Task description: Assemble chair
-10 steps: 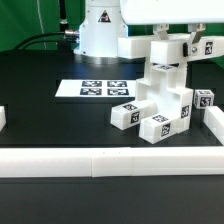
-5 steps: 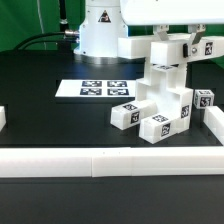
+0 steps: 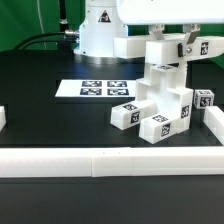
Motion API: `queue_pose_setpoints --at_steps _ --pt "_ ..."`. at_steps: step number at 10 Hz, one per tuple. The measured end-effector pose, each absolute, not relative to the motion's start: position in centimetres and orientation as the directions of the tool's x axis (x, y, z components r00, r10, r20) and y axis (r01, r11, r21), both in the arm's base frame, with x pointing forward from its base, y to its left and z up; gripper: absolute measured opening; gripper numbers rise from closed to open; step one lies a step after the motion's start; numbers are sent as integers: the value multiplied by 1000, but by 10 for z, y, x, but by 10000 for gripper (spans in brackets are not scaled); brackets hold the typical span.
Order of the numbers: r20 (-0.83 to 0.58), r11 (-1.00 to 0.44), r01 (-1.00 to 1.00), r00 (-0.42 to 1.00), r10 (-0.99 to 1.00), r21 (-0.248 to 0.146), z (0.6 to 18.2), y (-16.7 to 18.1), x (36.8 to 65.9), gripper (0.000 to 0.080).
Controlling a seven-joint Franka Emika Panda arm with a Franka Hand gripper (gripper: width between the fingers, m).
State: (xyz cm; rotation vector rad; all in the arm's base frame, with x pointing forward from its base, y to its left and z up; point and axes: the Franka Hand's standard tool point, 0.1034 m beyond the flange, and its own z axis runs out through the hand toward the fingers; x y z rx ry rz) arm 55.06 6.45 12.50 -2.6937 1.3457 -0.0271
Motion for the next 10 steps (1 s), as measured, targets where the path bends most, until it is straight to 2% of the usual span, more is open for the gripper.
queue_pose_setpoints --at_steps 10 --pt "-53 -556 -821 566 -823 -127 125 66 550 284"
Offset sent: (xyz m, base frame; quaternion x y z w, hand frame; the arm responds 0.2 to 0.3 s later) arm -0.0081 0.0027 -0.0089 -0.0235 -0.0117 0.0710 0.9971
